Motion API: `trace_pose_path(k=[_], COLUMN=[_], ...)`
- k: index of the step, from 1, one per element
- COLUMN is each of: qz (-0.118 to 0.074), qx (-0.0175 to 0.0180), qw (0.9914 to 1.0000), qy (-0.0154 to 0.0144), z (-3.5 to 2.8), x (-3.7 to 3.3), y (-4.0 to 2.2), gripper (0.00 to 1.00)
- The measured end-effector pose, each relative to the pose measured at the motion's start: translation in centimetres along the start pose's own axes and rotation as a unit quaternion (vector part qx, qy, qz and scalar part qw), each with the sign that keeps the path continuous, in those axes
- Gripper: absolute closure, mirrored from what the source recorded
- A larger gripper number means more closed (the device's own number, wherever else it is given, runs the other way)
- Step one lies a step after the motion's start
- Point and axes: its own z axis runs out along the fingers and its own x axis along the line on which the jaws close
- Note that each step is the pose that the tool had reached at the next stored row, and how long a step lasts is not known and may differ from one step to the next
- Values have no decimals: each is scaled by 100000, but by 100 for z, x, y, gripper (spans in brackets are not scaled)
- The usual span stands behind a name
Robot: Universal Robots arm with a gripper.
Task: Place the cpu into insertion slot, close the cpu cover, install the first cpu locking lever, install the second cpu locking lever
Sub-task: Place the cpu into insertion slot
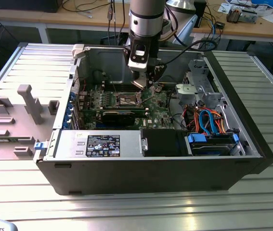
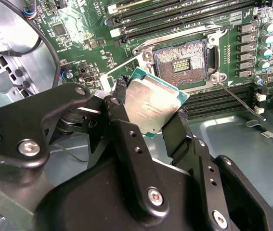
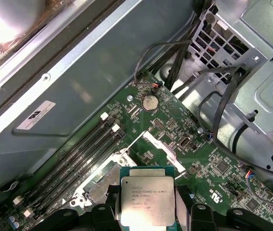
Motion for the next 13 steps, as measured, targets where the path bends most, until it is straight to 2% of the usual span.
trace_pose_path(k=[13], qz=[1106], qx=[-23], qw=[99994], qy=[-113], z=[4], x=[0], y=[0], gripper=[46])
